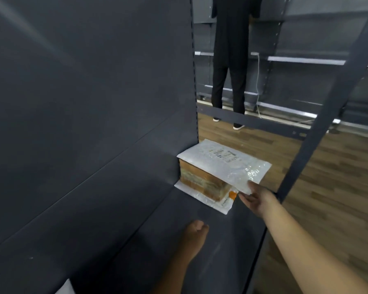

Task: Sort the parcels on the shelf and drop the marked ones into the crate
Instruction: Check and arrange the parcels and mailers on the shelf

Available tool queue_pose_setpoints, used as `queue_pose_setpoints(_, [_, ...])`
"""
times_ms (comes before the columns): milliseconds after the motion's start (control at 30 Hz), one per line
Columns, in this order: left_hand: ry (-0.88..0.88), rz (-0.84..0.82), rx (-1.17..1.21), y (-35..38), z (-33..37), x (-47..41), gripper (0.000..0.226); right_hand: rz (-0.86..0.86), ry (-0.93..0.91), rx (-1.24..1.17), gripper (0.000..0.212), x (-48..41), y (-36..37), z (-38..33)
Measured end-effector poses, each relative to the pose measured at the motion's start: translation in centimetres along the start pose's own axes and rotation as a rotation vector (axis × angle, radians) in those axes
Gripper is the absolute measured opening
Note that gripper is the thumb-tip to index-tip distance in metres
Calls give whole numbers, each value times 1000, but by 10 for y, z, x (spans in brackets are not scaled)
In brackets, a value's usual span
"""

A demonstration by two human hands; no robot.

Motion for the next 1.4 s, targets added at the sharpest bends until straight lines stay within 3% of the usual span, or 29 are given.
queue_pose_setpoints(100, [35, -22, -18, -9, -3, 5, 14, 4, -29, -17, 19, -1, 6, -2])
queue_pose_setpoints(233, [31, 25, 49, -22, -7, 8, 25, 11, -66, 35, 22, 15, 5, -2])
queue_pose_setpoints(367, [0, 112, 433, -39, -1, 22, 10, -90, -123, 58, 27, 55, -8, 2])
queue_pose_setpoints(500, [134, 53, 979, -63, 22, 57, 30, -250, -133, 79, 29, 111, -41, 10])
queue_pose_setpoints(600, [248, 116, 1128, -87, 35, 97, 38, -385, -133, 200, 32, 152, -60, 18])
queue_pose_setpoints(800, [379, 261, 1084, -98, 43, 190, 27, -595, -94, 239, 52, 216, -80, 32])
queue_pose_setpoints(900, [396, 333, 1021, -91, 36, 239, 26, -604, -185, 325, 88, 242, -89, 30])
queue_pose_setpoints(933, [405, 358, 1000, -89, 32, 255, 25, -607, -211, 352, 87, 251, -92, 30])
queue_pose_setpoints(1033, [415, 423, 932, -84, 20, 300, 20, -651, -267, 381, 32, 276, -93, 33])
queue_pose_setpoints(1067, [399, 447, 916, -82, 14, 314, 18, -652, -271, 388, 25, 280, -94, 35])
queue_pose_setpoints(1300, [170, 368, 509, -74, -45, 386, 20, -651, -385, 655, 24, 312, -74, 31])
queue_pose_setpoints(1400, [164, 380, 542, -77, -59, 409, 20, -764, -374, 780, 27, 321, -51, 32])
Point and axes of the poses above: each hand's wrist, its own x-axis away from the middle knuckle, its own y-axis out of the palm, z = x × y, the point moved 4 cm from there along -x, towards the middle knuckle, and after that the axes turned 4 degrees about -z, right-handed, at the moved point
